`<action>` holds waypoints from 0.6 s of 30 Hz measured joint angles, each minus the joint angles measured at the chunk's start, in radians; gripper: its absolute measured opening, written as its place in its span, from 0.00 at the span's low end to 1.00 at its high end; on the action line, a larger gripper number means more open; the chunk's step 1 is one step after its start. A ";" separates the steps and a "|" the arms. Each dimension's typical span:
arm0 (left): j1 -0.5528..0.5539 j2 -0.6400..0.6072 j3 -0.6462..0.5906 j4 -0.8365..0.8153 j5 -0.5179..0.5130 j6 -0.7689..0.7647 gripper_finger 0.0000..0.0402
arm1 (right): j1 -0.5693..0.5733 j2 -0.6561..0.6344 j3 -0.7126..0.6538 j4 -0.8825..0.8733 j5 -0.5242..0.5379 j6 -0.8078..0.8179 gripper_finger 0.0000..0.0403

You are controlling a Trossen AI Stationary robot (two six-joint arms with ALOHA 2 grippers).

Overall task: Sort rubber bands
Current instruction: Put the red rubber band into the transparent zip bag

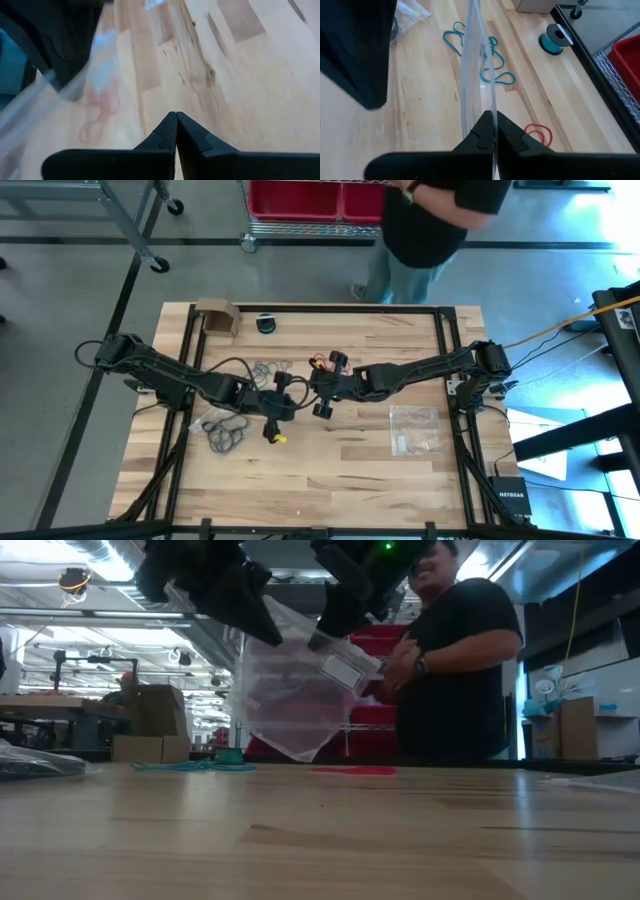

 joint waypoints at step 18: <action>0.069 0.008 0.089 -0.021 -0.077 0.151 0.30 | 0.000 0.021 0.001 0.008 -0.049 0.008 0.00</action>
